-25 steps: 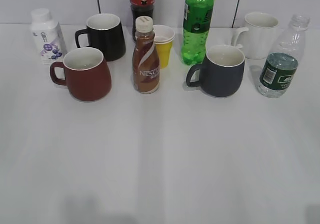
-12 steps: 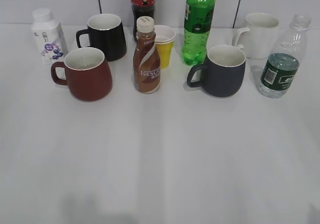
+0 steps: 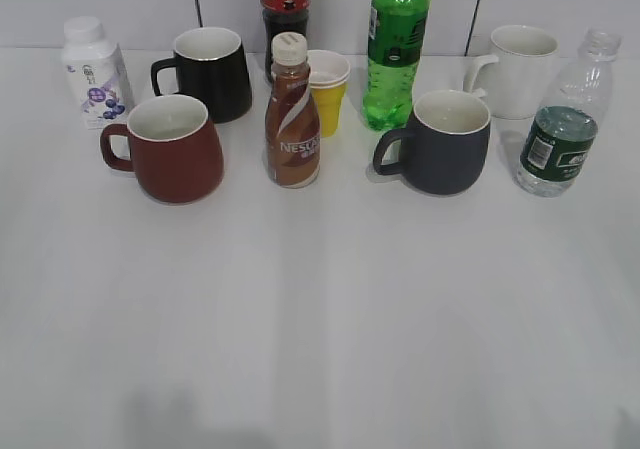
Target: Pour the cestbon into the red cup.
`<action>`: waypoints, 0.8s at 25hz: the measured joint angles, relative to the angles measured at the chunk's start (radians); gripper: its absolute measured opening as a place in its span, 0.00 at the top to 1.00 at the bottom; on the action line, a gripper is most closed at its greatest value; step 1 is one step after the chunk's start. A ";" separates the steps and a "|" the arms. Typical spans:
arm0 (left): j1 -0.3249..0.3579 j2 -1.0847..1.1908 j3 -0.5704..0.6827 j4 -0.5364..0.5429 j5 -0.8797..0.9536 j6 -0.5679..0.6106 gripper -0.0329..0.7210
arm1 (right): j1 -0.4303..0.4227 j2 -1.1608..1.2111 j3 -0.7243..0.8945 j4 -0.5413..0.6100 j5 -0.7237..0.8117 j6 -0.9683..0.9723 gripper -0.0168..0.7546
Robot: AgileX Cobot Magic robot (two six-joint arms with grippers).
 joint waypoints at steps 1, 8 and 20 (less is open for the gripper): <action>0.000 0.000 0.000 0.000 0.000 0.000 0.64 | 0.000 0.000 0.000 0.000 0.000 0.000 0.30; 0.000 0.000 0.000 0.000 0.000 0.000 0.64 | 0.000 0.000 0.000 0.000 0.000 0.000 0.30; 0.000 0.000 0.000 0.000 0.000 0.000 0.64 | 0.000 0.000 0.000 0.001 0.000 0.000 0.30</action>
